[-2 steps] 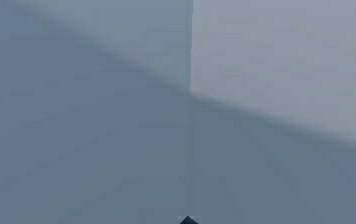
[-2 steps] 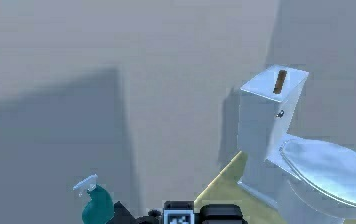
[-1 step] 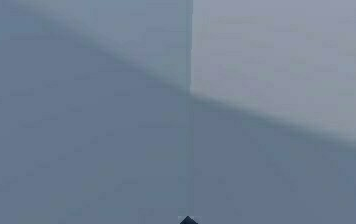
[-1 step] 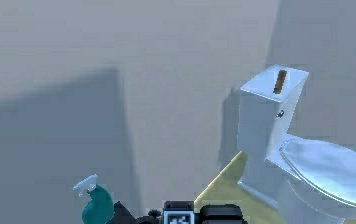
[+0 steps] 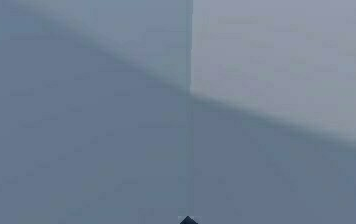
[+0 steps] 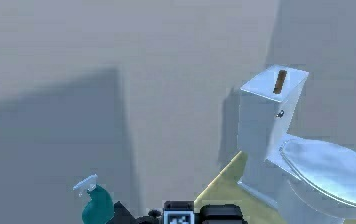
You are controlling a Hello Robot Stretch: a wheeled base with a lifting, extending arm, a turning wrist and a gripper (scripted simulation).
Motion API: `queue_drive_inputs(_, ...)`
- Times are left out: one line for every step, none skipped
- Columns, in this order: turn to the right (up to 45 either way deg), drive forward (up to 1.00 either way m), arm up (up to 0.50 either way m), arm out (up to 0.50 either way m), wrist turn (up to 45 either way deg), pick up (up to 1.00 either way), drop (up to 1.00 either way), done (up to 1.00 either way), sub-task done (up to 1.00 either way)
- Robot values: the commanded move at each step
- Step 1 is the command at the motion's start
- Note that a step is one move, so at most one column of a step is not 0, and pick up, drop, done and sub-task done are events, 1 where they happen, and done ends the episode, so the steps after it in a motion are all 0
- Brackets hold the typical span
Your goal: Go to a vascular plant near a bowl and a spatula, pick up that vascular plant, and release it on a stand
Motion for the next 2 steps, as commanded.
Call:
queue_drive_inputs(0.0, 0.0, 0.08, 0.0, 0.0, 0.0, 0.0, 0.0, 0.0)
queue_drive_inputs(0.0, 0.0, 0.0, 0.0, 0.0, 0.0, 0.0, 1.0, 0.0)
